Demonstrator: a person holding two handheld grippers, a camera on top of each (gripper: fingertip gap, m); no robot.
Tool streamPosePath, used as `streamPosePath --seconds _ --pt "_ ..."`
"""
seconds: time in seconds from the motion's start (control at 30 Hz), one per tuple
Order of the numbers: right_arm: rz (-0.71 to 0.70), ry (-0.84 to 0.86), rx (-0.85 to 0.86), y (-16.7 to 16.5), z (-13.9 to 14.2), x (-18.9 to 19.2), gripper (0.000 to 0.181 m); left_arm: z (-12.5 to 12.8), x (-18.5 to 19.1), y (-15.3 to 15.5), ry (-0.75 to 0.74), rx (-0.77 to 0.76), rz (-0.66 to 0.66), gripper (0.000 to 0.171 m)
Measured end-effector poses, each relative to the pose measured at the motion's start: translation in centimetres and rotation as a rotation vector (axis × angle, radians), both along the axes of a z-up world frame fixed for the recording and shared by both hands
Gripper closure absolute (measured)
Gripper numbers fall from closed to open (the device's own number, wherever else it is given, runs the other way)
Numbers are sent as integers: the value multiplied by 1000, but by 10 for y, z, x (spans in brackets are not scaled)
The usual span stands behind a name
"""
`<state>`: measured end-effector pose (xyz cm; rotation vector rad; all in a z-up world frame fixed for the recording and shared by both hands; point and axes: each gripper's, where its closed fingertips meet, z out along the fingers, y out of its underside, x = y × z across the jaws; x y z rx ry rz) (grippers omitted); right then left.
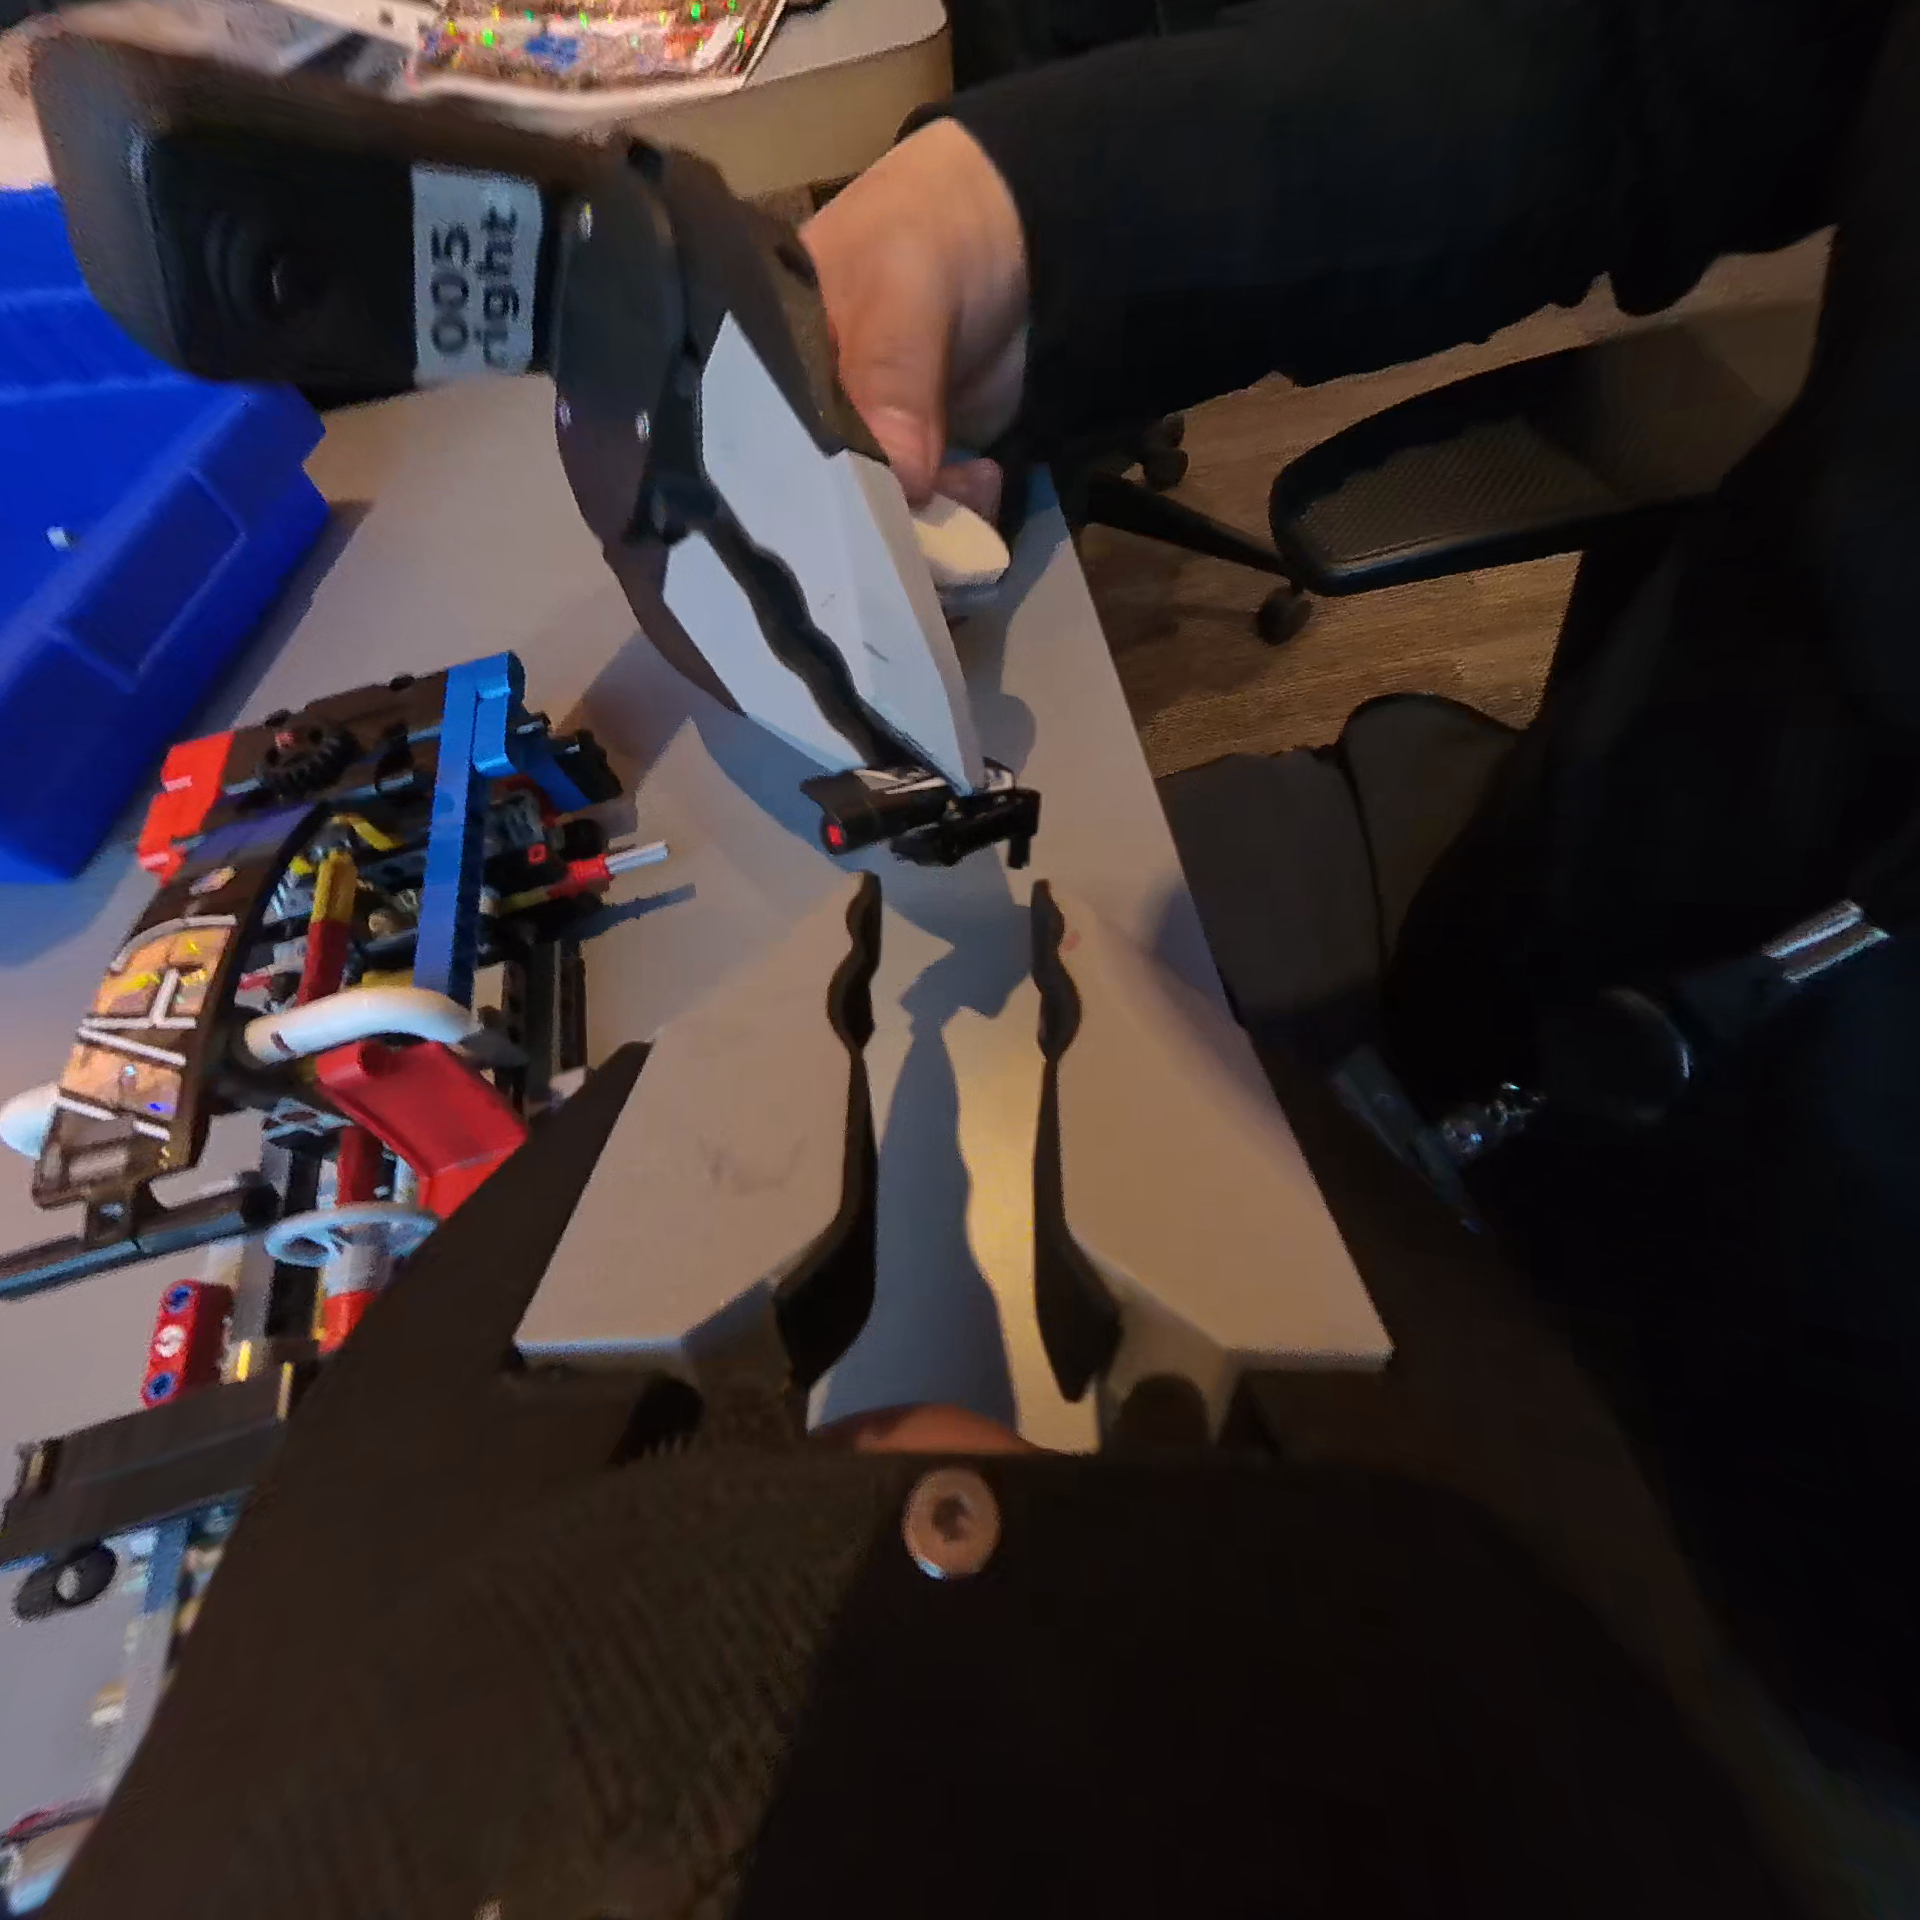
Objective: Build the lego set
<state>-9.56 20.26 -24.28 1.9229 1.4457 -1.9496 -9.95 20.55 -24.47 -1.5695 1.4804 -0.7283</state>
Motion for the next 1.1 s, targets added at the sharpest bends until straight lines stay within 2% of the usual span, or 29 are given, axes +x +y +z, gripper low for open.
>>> streamPosePath --seconds 0.07,0.13,0.23,0.37,0.43,0.6,0.93,0.97,1.03,1.1 --pt "40 -3 -49 -6 2 1 177 4 3 -1 -19 29 -29 146" --pt "66 7 -95 -10 5 -1 177 4 6 -1 -41 -13 -44 147" --pt "71 12 -124 -10 8 -1 177 5 11 -6 -81 -91 -78 150" --pt "60 32 -149 -8 12 1 177 8 10 -5 -97 -86 -65 155" --pt "64 28 -168 -8 11 2 177 5 8 -2 -74 -79 -46 166" --pt "17 15 -93 0 6 -2 177 -4 3 3 3 -52 26 170" --pt "-21 -3 59 3 -2 -6 177 -13 -4 -2 13 -251 27 163" --pt "-7 3 60 1 -1 -6 177 -14 -5 -2 16 -267 25 160" --pt "29 5 34 -4 1 -2 177 -15 -6 0 21 -303 38 144" --pt "37 -5 20 -4 1 0 178 -10 -5 0 -11 -324 28 137"
